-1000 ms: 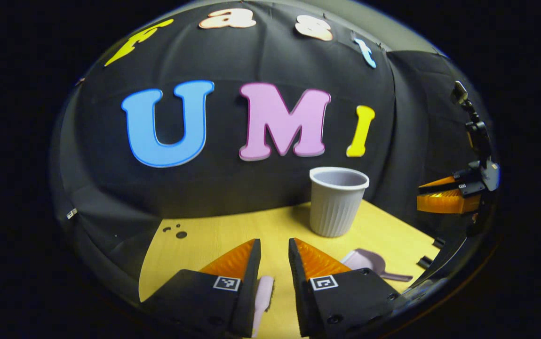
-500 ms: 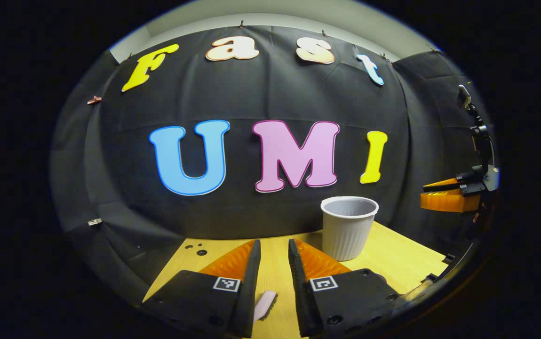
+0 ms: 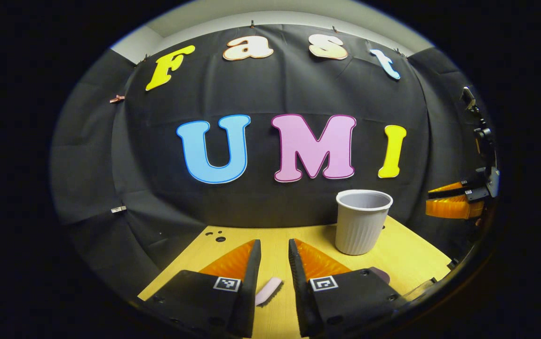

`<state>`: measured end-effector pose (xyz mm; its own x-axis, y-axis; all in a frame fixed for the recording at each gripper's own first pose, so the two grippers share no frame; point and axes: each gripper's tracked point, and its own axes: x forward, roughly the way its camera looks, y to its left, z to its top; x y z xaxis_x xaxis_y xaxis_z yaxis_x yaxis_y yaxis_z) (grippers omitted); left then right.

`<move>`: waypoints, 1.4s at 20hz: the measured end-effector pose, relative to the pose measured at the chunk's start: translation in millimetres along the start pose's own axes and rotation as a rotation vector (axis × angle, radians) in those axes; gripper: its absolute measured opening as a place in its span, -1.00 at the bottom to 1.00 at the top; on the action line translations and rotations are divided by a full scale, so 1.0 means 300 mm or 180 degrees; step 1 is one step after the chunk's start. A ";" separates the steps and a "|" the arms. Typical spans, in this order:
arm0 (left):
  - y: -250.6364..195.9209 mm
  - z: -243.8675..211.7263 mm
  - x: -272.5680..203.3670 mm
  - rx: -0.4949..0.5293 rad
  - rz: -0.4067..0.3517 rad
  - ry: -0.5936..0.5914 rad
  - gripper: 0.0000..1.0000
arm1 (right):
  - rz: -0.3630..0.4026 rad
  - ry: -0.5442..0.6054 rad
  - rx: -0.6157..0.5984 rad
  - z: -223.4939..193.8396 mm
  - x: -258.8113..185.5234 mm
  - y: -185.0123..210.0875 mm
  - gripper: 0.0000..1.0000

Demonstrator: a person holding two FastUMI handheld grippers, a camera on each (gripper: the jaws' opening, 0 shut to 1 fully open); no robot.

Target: Pick up the small broom and dustpan from the desktop, sweep the trash into the dustpan with the broom, and then empty the trash into the garbage bin.

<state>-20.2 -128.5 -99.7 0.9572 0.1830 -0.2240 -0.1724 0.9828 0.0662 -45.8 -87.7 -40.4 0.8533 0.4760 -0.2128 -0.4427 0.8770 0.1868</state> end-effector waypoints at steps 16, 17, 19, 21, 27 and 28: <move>-0.134 -0.030 -0.077 -0.0041 0.0129 0.0070 -0.21 | 0.0231 -0.0050 -0.0065 -0.053 -0.096 -0.028 -0.11; -0.142 -0.026 -0.079 -0.0039 0.0133 0.0072 -0.22 | 0.0237 -0.0031 -0.0083 -0.063 -0.099 -0.034 -0.10; -0.155 -0.024 -0.080 -0.0019 0.0152 0.0085 -0.22 | 0.0286 0.0008 -0.0055 -0.080 -0.103 -0.036 -0.10; -0.175 -0.014 -0.087 0.0002 0.0162 0.0073 -0.22 | 0.0316 -0.0022 -0.0015 -0.073 -0.112 -0.042 -0.10; -0.230 -0.037 -0.088 0.0042 0.0176 0.0124 -0.22 | 0.0380 -0.0016 -0.0010 -0.097 -0.119 -0.070 -0.05; -0.238 -0.041 -0.086 0.0048 0.0178 0.0145 -0.22 | 0.0385 -0.0023 0.0008 -0.098 -0.120 -0.076 -0.10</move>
<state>-35.4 -203.0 -110.5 0.9346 0.2390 -0.2634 -0.2216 0.9706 0.0944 -74.6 -122.8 -65.2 0.7957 0.5778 -0.1816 -0.5417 0.8131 0.2131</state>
